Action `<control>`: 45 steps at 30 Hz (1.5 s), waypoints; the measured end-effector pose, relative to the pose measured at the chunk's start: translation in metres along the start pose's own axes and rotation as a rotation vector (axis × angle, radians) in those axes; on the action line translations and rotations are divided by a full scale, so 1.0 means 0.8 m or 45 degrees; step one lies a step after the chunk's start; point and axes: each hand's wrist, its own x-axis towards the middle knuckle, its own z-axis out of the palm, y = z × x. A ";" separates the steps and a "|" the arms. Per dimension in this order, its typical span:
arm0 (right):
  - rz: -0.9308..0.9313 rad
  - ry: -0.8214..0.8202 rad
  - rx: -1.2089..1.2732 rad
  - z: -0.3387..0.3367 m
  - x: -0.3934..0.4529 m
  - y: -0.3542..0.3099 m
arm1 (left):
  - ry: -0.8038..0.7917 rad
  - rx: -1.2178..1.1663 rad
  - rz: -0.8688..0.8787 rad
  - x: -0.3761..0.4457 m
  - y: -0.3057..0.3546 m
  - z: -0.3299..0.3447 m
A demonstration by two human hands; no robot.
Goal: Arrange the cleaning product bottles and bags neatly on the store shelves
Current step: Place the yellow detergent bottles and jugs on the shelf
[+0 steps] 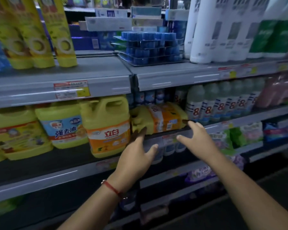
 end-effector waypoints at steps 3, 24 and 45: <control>0.063 0.036 0.188 -0.010 0.033 0.004 | 0.114 -0.145 -0.115 0.026 0.010 0.021; 0.173 0.183 1.198 0.011 0.074 0.034 | 0.485 -0.591 -0.486 0.093 0.048 0.068; 0.504 -0.276 1.323 -0.019 0.111 0.028 | 0.460 -0.348 -0.265 0.043 0.055 0.073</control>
